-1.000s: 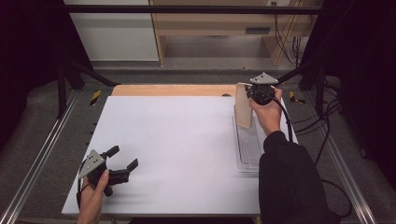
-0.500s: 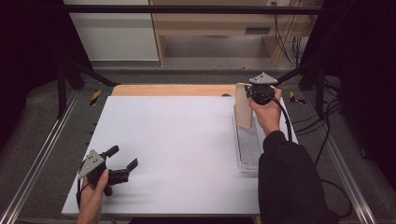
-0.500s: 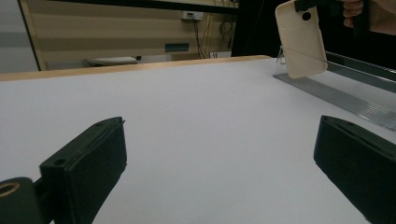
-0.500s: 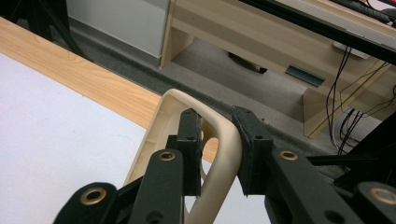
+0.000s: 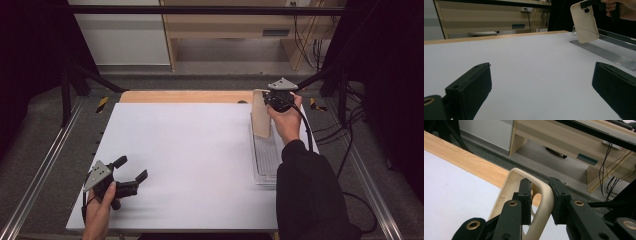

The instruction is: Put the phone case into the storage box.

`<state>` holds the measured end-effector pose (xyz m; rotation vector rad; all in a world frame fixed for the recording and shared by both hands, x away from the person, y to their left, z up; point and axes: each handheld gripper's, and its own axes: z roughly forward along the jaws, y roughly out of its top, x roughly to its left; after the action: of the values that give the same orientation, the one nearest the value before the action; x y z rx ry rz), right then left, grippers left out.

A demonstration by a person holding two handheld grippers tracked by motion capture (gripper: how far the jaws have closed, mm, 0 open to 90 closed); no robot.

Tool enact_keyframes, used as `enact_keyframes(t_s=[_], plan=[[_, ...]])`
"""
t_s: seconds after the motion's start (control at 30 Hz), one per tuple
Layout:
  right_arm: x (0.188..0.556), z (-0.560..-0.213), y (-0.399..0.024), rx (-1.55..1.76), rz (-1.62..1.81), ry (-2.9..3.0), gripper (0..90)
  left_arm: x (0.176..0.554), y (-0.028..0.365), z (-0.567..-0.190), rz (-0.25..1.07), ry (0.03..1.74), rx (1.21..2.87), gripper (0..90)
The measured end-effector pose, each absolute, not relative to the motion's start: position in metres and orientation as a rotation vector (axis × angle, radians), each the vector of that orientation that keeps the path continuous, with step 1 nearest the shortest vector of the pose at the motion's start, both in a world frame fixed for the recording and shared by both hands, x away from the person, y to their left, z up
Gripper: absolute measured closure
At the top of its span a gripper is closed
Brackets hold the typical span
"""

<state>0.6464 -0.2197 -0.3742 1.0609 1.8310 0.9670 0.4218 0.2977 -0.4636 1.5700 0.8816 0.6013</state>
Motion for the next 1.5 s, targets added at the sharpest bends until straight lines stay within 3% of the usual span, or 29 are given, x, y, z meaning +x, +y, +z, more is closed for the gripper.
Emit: enact_keyframes(t_s=[1.5], plan=[[0.6522, -0.379, -0.2222, 1.111, 0.962, 1.831, 70.7, 0.4219, 0.2981, -0.4638, 0.61, 0.886, 1.576, 2.0]])
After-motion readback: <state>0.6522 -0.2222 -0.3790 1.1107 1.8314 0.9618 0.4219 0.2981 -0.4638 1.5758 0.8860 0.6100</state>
